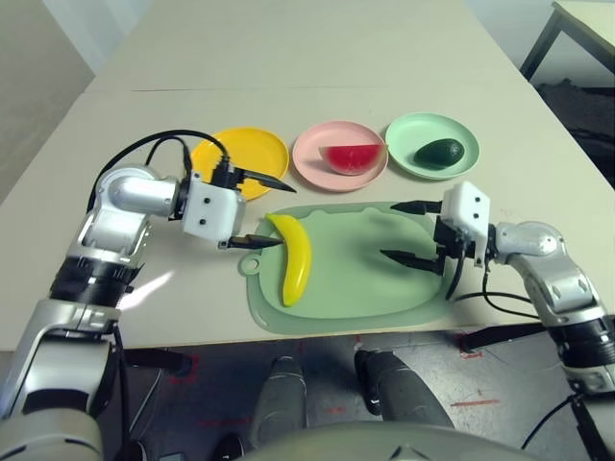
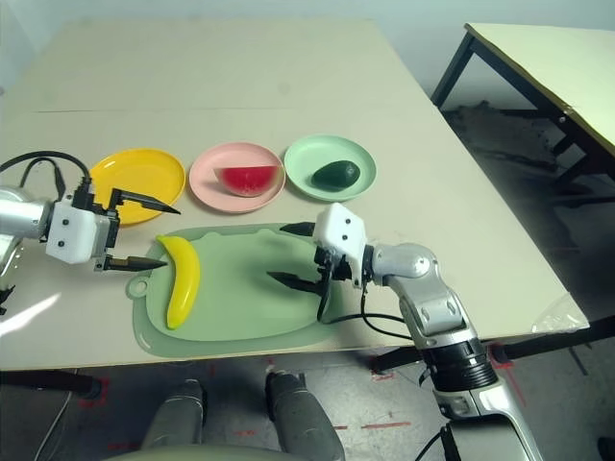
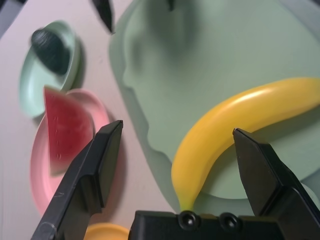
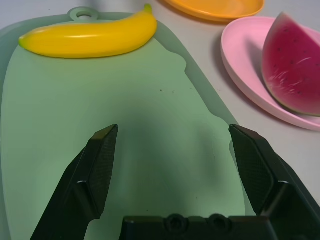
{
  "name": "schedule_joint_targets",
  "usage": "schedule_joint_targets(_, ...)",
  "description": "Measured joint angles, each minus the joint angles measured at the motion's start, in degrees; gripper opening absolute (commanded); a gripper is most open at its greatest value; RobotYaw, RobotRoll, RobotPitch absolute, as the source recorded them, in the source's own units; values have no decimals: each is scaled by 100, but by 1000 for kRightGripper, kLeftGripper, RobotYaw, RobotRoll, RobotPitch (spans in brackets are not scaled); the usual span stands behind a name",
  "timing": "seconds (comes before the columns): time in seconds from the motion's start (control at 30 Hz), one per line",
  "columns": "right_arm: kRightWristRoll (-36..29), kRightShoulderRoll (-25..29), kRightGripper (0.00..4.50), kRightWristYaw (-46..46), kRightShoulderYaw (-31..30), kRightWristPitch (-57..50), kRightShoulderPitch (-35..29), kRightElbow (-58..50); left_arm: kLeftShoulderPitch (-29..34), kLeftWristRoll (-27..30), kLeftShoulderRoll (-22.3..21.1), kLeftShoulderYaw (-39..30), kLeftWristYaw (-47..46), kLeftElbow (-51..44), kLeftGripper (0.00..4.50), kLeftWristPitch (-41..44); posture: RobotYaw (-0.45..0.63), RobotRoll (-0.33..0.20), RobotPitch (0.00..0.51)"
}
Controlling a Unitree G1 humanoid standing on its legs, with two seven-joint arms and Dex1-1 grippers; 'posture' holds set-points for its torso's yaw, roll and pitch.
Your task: Place the fruits into color-matched plates.
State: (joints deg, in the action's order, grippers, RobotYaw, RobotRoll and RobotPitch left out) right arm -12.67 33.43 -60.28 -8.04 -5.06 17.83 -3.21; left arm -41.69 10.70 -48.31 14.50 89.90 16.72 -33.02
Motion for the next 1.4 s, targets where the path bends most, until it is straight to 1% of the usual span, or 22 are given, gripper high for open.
schedule_joint_targets(0.07, 6, -4, 4474, 49, 1, 63, -29, 16, -222, 88, -73, 268, 131, 92, 4500, -40, -131, 0, 171)
schedule_joint_targets(0.2, 5, 3, 4474, 170, 20, 133, -204, -5, -752, 482, -527, 1145, 203, 126, 4500, -123, -152, 0, 166)
schedule_joint_targets(0.3, -18, -2, 4474, 259, 43, 133, -259, -64, -1074, 641, -645, 1641, 209, 214, 4500, -340, -158, 0, 165)
schedule_joint_targets(0.43, -62, -14, 4474, 293, 80, 226, -364, -84, -1352, 724, -544, 2215, 209, 376, 4500, -676, -166, 0, 165)
schedule_joint_targets(0.6, -221, -72, 4474, -73, 76, 886, -485, -34, -1585, 639, -297, 2694, 211, 720, 4500, -1114, -168, 0, 165)
schedule_joint_targets(0.73, -334, -25, 4474, -529, 46, 1282, -529, 75, -1763, 452, -175, 2931, 212, 1100, 4500, -1473, -164, 0, 168)
schedule_joint_targets(0.9, -456, -14, 4474, -921, -15, 1520, -526, 161, -1854, 279, -28, 3150, 216, 1343, 4500, -1855, -160, 0, 170)
schedule_joint_targets(1.1, -458, -137, 4474, -927, -34, 1545, -408, 191, -1923, -52, 230, 3155, 219, 1785, 4500, -2261, -168, 0, 168)
schedule_joint_targets(1.27, -425, -174, 4474, -869, -47, 1564, -423, 192, -1928, -552, 492, 3059, 220, 2317, 4500, -2524, -185, 0, 172)
schedule_joint_targets(1.37, -406, -174, 4500, -797, -47, 1593, -450, 187, -1962, -777, 545, 2950, 221, 2478, 3874, -2585, -188, 0, 173)
schedule_joint_targets(1.4, -404, -173, 4500, -764, -47, 1593, -464, 170, -1967, -854, 545, 2920, 223, 2527, 3592, -2584, -192, 0, 174)
